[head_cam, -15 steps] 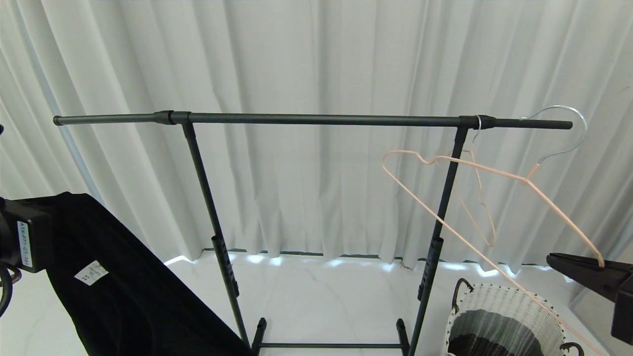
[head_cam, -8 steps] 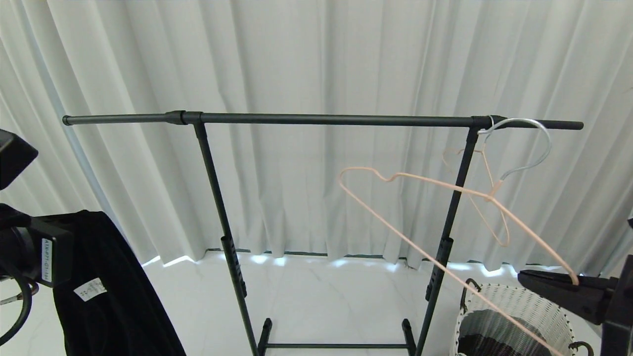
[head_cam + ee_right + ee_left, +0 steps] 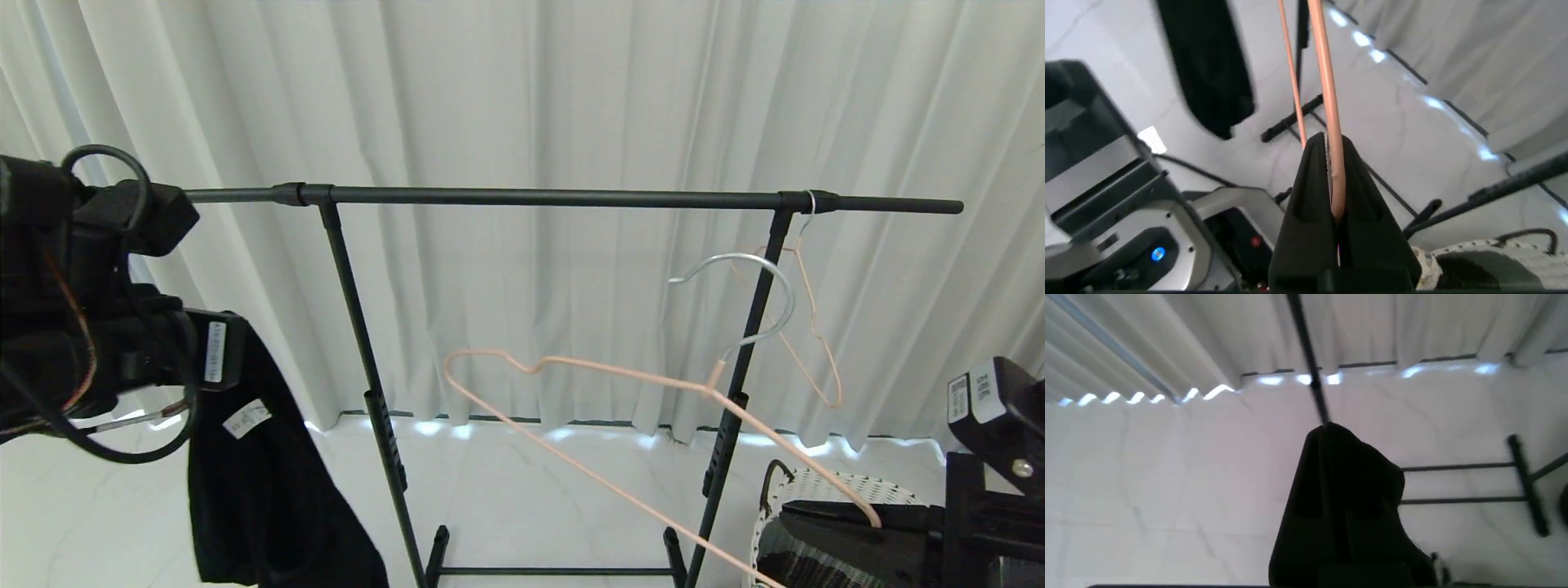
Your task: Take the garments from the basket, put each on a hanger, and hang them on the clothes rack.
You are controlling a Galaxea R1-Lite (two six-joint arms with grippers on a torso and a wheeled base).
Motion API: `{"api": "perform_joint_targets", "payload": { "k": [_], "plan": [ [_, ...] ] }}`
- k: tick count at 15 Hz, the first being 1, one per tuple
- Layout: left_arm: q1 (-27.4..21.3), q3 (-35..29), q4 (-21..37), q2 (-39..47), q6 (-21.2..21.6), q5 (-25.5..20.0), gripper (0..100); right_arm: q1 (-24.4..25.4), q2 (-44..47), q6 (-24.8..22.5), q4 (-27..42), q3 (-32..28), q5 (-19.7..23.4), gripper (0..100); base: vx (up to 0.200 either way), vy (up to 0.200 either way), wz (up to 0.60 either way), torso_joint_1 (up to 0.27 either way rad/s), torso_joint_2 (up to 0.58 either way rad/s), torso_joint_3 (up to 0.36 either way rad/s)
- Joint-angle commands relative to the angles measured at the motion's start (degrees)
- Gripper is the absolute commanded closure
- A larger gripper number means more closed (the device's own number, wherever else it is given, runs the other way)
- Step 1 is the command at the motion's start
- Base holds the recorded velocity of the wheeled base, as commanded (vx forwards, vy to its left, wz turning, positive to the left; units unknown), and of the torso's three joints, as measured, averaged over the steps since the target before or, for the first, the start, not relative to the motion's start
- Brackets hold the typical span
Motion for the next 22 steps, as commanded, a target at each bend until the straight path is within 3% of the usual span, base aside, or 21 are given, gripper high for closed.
{"api": "perform_joint_targets", "payload": {
  "k": [1,5,10,22],
  "plan": [
    [-4.41,-3.85,0.06,7.28,-3.17,2.26,100,2.15,1.14,0.02,-0.01,-0.12,-0.02,100,0.000,0.000,0.00,0.000,0.00,0.000],
    [-8.37,-6.92,0.06,11.06,-9.24,5.07,100,3.55,2.37,0.19,-0.28,-0.99,-0.02,100,0.000,0.000,0.00,0.000,0.00,0.000],
    [-12.85,-7.98,0.06,11.15,-16.80,5.07,100,4.87,10.99,4.15,-9.68,-2.58,-0.02,100,0.000,0.000,0.00,0.000,0.00,0.000],
    [-13.47,-8.95,-0.03,9.30,-16.62,5.07,100,3.99,14.94,4.85,-10.30,-5.30,0.34,100,0.000,0.000,0.00,0.000,0.00,0.000]
  ]
}}
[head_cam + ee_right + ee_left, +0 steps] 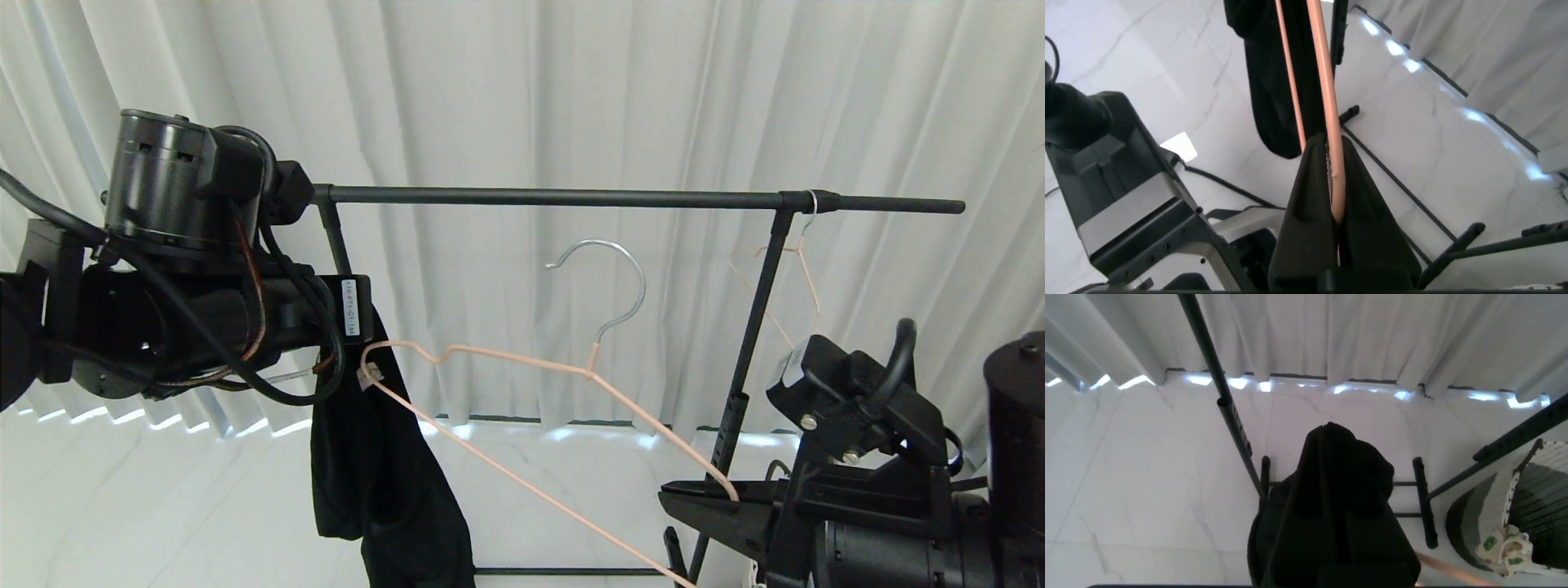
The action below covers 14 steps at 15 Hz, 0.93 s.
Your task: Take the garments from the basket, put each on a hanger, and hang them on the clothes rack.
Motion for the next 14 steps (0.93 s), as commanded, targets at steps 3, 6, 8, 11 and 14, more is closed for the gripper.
{"api": "perform_joint_targets", "payload": {
  "k": [3,6,8,11,14],
  "plan": [
    [-1.29,0.26,0.02,-0.96,0.01,-0.08,100,-0.54,2.54,0.01,-3.00,-1.86,-0.02,100,0.000,0.000,0.00,0.000,0.00,0.000],
    [-2.09,0.26,0.11,-0.96,0.01,-0.08,100,-0.54,3.86,0.01,-3.61,-3.53,0.07,100,0.000,0.000,0.00,0.000,0.00,0.000],
    [-2.52,0.35,0.11,-1.31,0.89,-0.16,100,-0.45,3.95,-0.08,-3.52,-3.62,0.33,100,0.000,0.000,0.00,0.000,0.00,0.000],
    [-3.23,2.64,0.11,-3.42,5.46,-4.82,100,-0.36,4.56,-0.17,-3.26,-3.71,0.69,100,0.000,0.000,0.00,0.000,0.00,0.000],
    [-3.14,5.19,0.11,-6.05,14.16,-11.41,100,-0.28,5.18,-0.34,-3.26,-3.62,2.53,100,0.000,0.000,0.00,0.000,0.00,0.000]
  ]
}}
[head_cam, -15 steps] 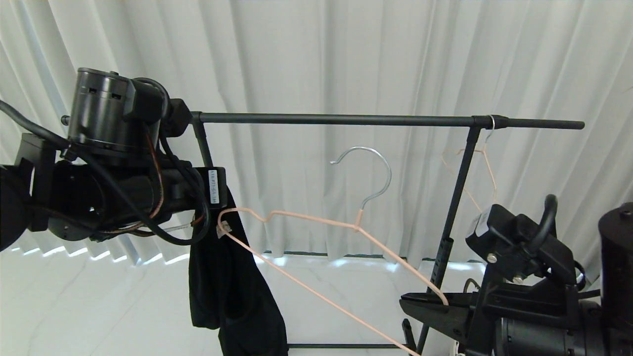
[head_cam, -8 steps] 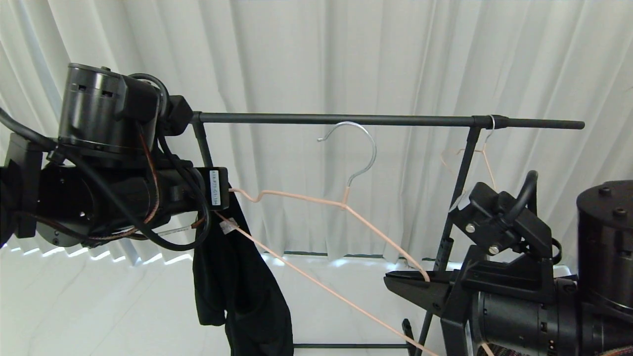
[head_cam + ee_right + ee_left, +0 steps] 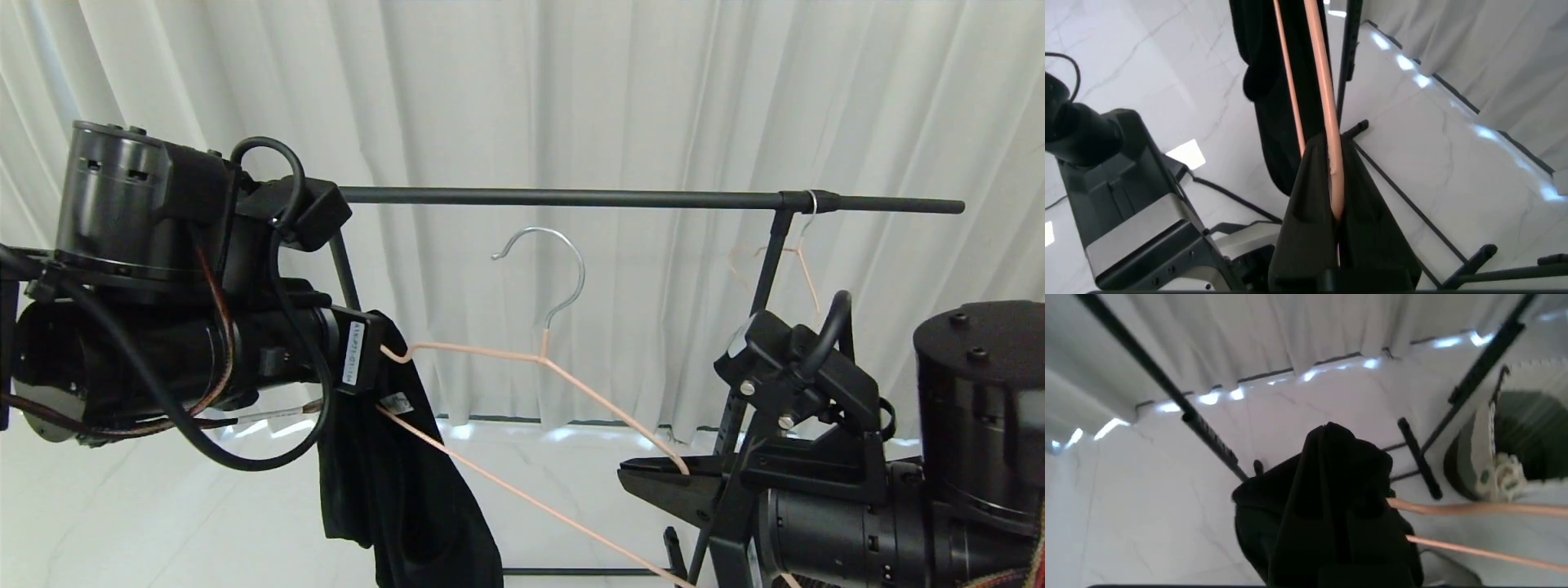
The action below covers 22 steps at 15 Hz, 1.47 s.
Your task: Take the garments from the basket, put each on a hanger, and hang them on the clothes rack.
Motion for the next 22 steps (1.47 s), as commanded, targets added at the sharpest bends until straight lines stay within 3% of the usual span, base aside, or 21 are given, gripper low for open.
{"api": "perform_joint_targets", "payload": {
  "k": [1,6,12,17,22],
  "plan": [
    [0.09,1.14,0.01,-1.95,3.13,-2.12,100,0.12,0.70,-0.01,-0.03,0.04,0.20,100,0.000,0.000,0.00,0.000,0.00,0.000],
    [-1.58,0.79,-0.08,-3.27,4.01,-8.27,100,0.47,4.13,-0.10,-0.12,-2.86,0.55,100,0.000,0.000,0.00,0.000,0.00,0.000],
    [-4.04,0.88,-0.08,-4.32,3.57,-8.62,100,1.44,8.96,-0.01,-0.38,-7.61,0.55,100,0.000,0.000,0.00,0.000,0.00,0.000],
    [-6.24,0.97,-4.03,-3.97,3.57,-9.67,100,2.40,13.62,0.43,-0.47,-11.39,0.20,100,0.000,0.000,0.00,0.000,0.00,0.000],
    [-6.41,1.32,-4.03,-5.11,2.96,-9.59,100,2.40,15.64,7.11,-0.47,-13.68,-1.74,100,0.000,0.000,0.00,0.000,0.00,0.000]
  ]
}}
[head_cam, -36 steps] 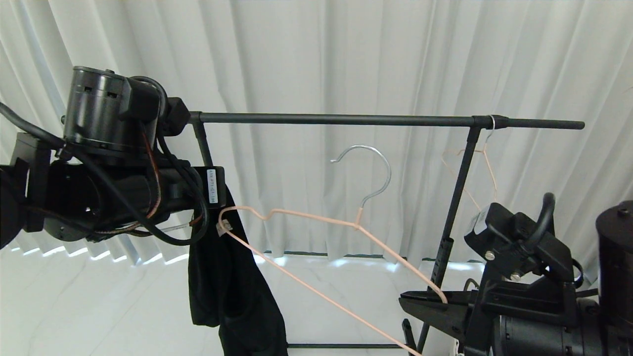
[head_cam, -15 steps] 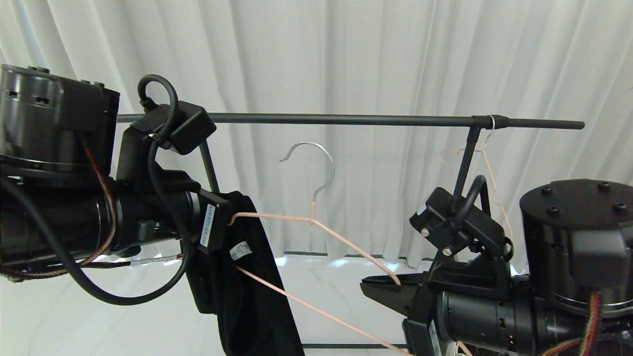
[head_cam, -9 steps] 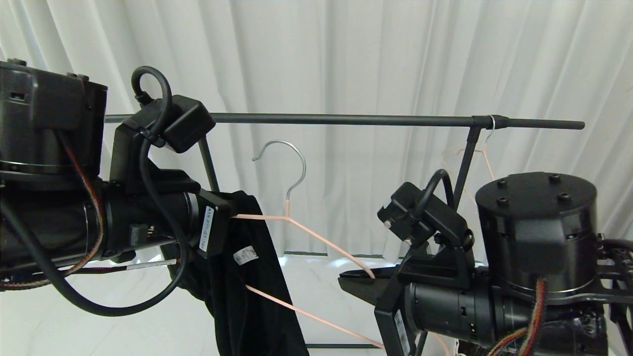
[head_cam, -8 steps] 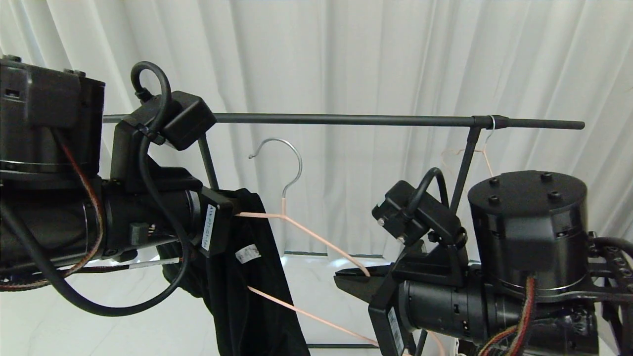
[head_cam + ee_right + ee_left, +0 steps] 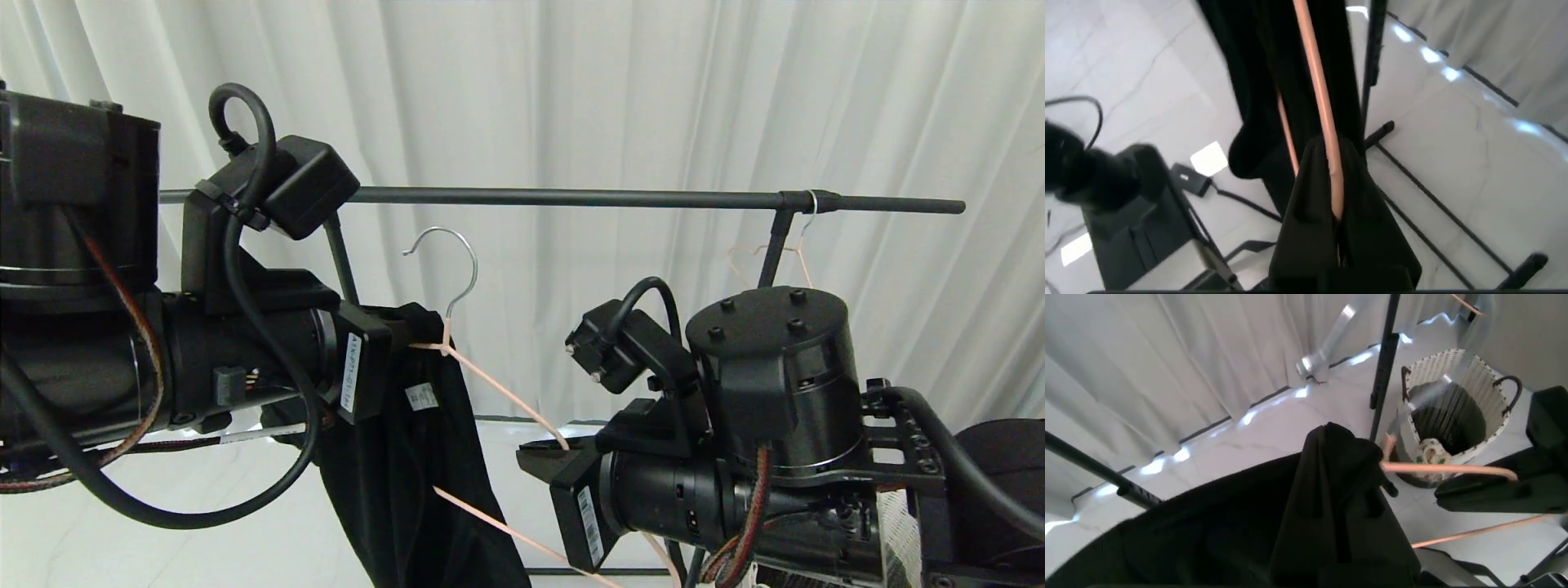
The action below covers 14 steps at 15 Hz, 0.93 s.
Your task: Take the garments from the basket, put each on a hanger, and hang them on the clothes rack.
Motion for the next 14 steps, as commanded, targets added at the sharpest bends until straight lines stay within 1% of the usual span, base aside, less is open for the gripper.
{"api": "perform_joint_targets", "payload": {
  "k": [1,3,4,6,7,9,10,11,12,14],
  "plan": [
    [0.04,0.36,-0.03,-0.74,0.04,0.12,100,-0.09,1.15,1.59,0.01,-0.79,-2.50,100,0.000,0.000,0.00,0.000,0.00,0.000],
    [0.13,1.24,-0.12,-1.53,0.04,0.21,100,-0.18,1.50,5.02,0.01,-0.88,-5.57,100,0.000,0.000,0.00,0.000,0.00,0.000],
    [0.30,1.59,-0.12,-1.80,0.04,0.38,100,-0.18,1.50,5.90,0.01,-0.88,-6.54,100,0.000,0.000,0.00,0.000,0.00,0.000],
    [0.39,2.12,-0.12,-1.89,0.13,0.47,100,-0.35,1.50,5.98,-0.08,-0.96,-8.39,100,0.000,0.000,0.00,0.000,0.00,0.000],
    [0.57,2.29,-0.47,-1.71,0.13,0.47,100,-0.35,1.50,5.98,-0.43,-0.88,-9.97,100,0.000,0.000,0.00,0.000,0.00,0.000],
    [1.27,2.73,-2.76,-1.36,0.22,1.00,100,-0.35,2.03,5.98,-2.10,-0.79,-12.78,100,0.000,0.000,0.00,0.000,0.00,0.000],
    [1.27,3.26,-3.99,-0.83,0.31,1.88,100,-0.35,2.73,5.90,-4.30,-0.79,-15.15,100,0.000,0.000,0.00,0.000,0.00,0.000],
    [1.27,3.35,-4.25,-0.57,0.31,2.84,100,-0.26,3.08,5.54,-6.15,-0.79,-16.47,100,0.000,0.000,0.00,0.000,0.00,0.000],
    [1.27,3.53,-4.25,-0.39,0.31,3.28,100,-0.26,3.08,5.28,-6.85,-0.70,-16.82,100,0.000,0.000,0.00,0.000,0.00,0.000],
    [1.27,3.44,-4.69,0.05,0.39,4.16,100,-0.18,3.08,0.71,-9.22,-0.52,-19.72,100,0.000,0.000,0.00,0.000,0.00,0.000]
  ]
}}
